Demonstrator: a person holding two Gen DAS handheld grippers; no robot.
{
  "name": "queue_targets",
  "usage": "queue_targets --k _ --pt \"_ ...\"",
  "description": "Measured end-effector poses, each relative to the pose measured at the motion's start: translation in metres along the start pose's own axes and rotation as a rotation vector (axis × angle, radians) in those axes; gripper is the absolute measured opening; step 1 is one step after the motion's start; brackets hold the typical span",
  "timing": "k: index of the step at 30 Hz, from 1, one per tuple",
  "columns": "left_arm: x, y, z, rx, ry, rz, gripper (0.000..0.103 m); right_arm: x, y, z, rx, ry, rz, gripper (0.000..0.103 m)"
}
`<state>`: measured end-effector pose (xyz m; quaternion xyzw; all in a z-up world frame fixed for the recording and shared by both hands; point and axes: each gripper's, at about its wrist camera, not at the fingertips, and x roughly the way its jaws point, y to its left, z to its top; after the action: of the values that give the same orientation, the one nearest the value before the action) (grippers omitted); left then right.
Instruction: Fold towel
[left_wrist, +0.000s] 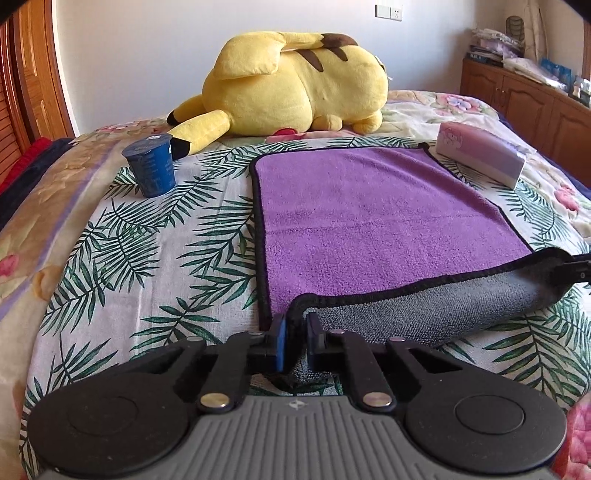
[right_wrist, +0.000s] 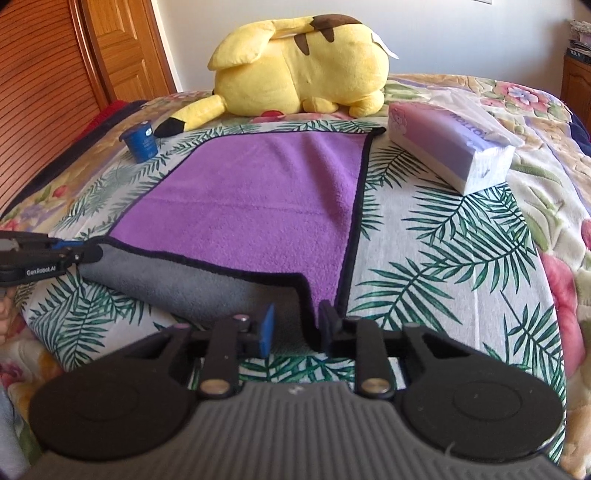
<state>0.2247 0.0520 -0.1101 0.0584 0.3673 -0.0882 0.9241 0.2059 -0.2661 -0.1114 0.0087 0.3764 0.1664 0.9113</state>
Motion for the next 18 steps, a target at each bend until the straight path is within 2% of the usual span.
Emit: queue_targets --k 1,2,3,18 --pt "-0.001 0.000 0.000 -0.002 -0.004 -0.007 0.000 0.000 0.000 0.000 -0.005 0.000 0.002 0.021" --pt "-0.002 0.000 0.001 -0.003 -0.013 -0.010 0.000 0.000 0.001 0.000 -0.013 0.000 0.006 0.016" --pt "-0.004 -0.001 0.002 -0.002 -0.021 -0.012 0.000 0.001 0.001 -0.001 -0.021 0.003 0.009 0.005" --pt "-0.031 -0.008 0.019 -0.005 -0.136 -0.043 0.000 -0.013 0.002 0.006 -0.040 -0.110 0.014 0.004"
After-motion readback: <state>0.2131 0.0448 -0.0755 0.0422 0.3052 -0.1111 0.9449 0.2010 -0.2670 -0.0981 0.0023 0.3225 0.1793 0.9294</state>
